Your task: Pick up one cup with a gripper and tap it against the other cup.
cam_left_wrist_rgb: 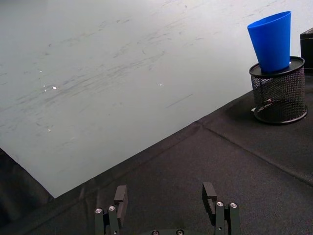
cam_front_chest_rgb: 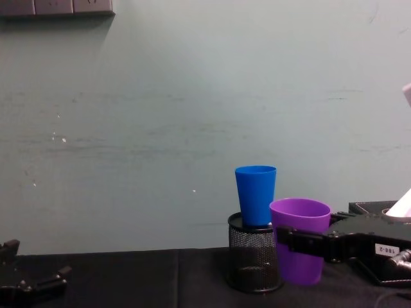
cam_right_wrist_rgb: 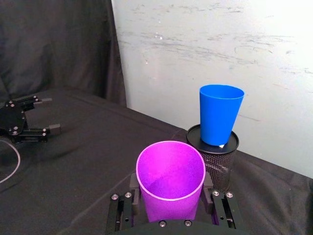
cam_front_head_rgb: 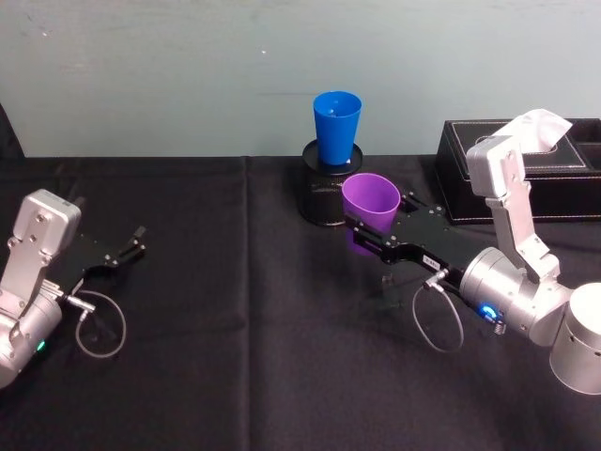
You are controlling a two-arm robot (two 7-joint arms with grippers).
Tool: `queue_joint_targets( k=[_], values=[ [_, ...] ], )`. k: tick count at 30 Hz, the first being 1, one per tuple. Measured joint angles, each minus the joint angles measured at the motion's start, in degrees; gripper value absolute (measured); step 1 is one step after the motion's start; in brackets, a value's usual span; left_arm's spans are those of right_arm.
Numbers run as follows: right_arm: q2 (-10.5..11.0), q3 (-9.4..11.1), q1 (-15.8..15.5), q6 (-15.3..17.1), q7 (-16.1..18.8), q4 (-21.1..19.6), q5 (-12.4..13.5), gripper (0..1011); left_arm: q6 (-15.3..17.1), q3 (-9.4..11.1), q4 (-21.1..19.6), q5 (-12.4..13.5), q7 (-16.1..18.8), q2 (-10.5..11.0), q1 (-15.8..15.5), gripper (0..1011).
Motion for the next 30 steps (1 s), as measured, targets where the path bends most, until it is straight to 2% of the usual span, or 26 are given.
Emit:
queue_joint_targets(
  k=[30],
  values=[
    [0.0,0.0,0.0,0.0,0.0,0.0,0.0,726,0.0,0.0,0.0,0.0,0.0,0.0,0.0,1000]
  ],
)
